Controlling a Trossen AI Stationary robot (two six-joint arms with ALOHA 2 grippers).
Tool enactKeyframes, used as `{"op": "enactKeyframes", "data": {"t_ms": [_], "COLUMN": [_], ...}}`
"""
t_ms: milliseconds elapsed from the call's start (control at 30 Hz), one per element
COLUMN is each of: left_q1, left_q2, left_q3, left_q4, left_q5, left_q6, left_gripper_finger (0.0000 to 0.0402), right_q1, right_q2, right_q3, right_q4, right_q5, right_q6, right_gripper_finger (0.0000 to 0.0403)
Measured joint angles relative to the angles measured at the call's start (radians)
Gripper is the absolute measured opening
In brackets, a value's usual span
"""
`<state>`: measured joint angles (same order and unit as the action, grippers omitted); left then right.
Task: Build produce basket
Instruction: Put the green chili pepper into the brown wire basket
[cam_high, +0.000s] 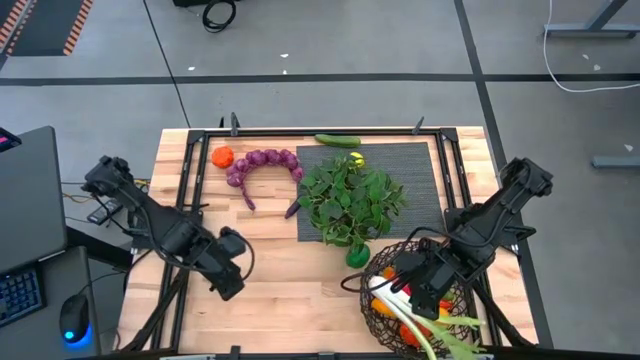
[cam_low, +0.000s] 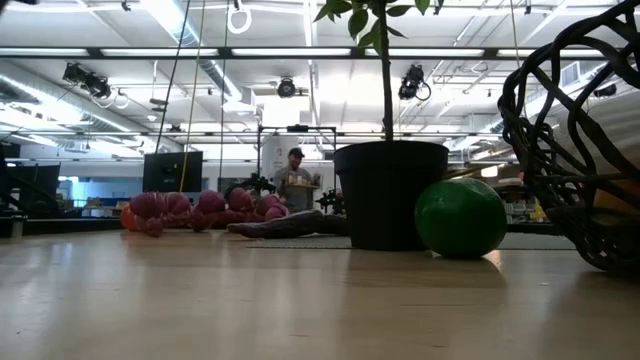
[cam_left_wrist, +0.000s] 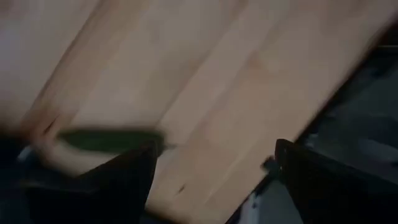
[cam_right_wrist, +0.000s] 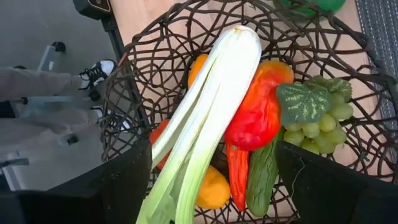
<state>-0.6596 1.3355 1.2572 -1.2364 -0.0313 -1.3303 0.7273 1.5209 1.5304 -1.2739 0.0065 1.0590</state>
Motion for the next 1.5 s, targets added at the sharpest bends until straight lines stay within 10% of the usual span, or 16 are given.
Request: {"op": "enactKeyframes", "data": {"t_ms": [300, 633, 1200, 1500], "left_q1": [-0.077, -0.115, -0.049, -0.051], "left_q2": [0.0, 0.001, 0.0, 0.0], "left_q3": [-0.088, -0.332, -0.514, -0.694], "left_q4": [-0.076, 0.254, 0.262, 0.591], "left_q5": [0.074, 0.11, 0.135, 0.183], "left_q6": [-0.51, -0.89, -0.928, -0.931], "left_gripper_finger": [0.033, 0.033, 0.0329, 0.0326], "right_q1": [-0.001, -0.001, 0.051, 0.063], "right_q2": [-0.057, -0.102, -0.1, -0.1], "right_q3": [0.003, 0.003, 0.003, 0.003], "right_q4": [0.074, 0.097, 0.105, 0.107], "right_q5": [0.115, 0.187, 0.1, 0.101], "right_q6": [0.075, 0.058, 0.117, 0.219], "right_gripper_finger": [0.0341, 0.0341, 0.0341, 0.033]}}
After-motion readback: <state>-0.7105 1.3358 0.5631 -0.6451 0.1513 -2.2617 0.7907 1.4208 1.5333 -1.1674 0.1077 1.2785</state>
